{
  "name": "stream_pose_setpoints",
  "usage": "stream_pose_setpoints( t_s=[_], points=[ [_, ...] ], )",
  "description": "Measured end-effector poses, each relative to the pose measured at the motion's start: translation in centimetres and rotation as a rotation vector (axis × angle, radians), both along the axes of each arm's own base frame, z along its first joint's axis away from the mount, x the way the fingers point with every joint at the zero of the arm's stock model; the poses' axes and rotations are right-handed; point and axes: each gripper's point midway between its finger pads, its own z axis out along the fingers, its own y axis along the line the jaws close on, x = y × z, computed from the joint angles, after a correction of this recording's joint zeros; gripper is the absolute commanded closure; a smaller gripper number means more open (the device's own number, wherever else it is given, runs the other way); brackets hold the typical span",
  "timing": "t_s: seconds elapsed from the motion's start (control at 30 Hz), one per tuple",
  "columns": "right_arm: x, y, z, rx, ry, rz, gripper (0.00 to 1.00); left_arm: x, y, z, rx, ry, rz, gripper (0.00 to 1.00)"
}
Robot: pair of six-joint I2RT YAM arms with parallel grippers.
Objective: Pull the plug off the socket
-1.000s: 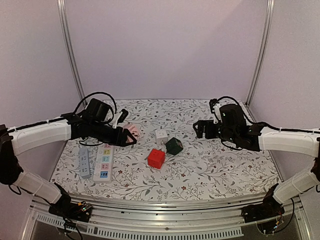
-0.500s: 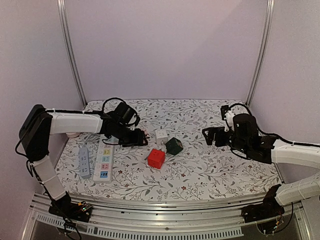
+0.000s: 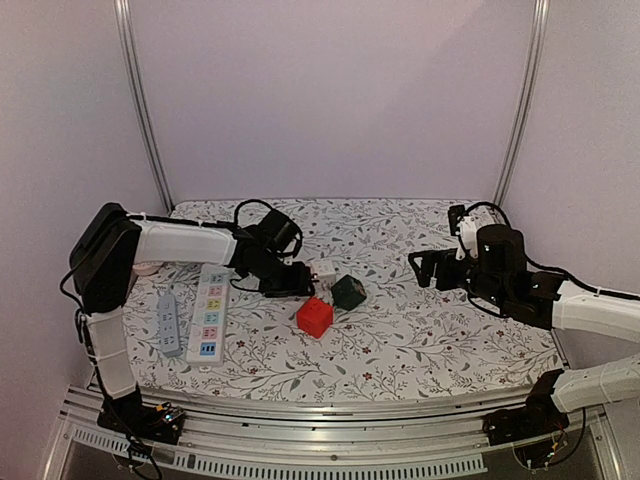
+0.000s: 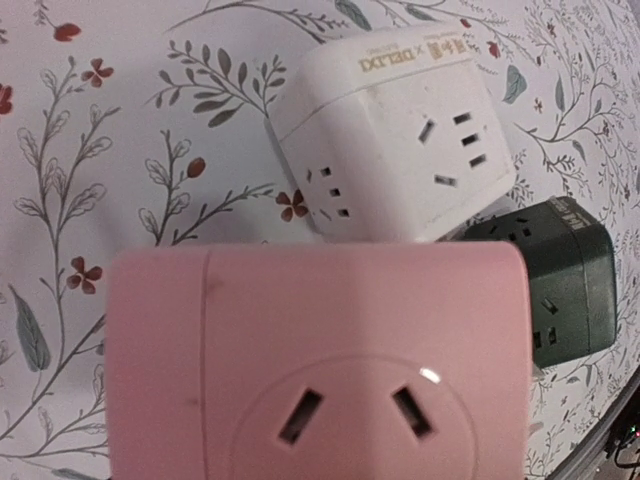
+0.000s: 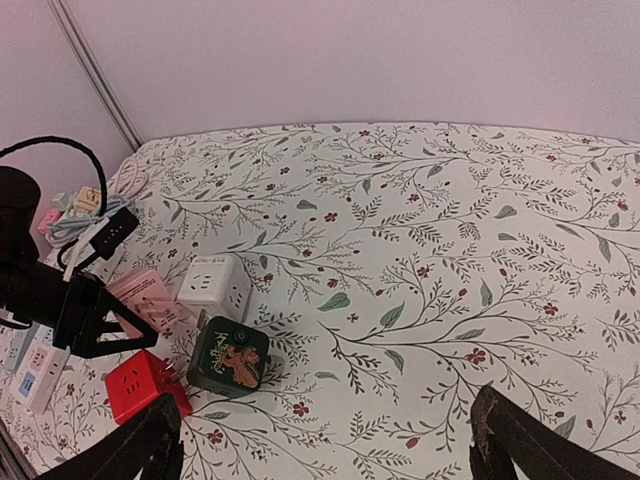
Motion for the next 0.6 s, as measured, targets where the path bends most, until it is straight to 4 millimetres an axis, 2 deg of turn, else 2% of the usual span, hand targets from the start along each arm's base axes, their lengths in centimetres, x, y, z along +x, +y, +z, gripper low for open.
stream_pose_setpoints(
  t_s=[0.2, 0.37, 0.6],
  points=[
    [0.0, 0.0, -0.1, -0.007, 0.003, 0.002, 0.01, 0.3, -1.4, -1.2, 0.004, 0.02, -0.001, 0.44],
    [-0.1, -0.1, -0.3, -0.014, 0.006, 0.003, 0.01, -0.2, -2.8, -1.7, 0.002, 0.032, -0.014, 0.29],
    [-0.1, -0.1, -0.3, -0.018, 0.005, 0.005, 0.01, -0.5, -3.8, -1.0, -0.015, 0.026, -0.021, 0.13]
  ],
)
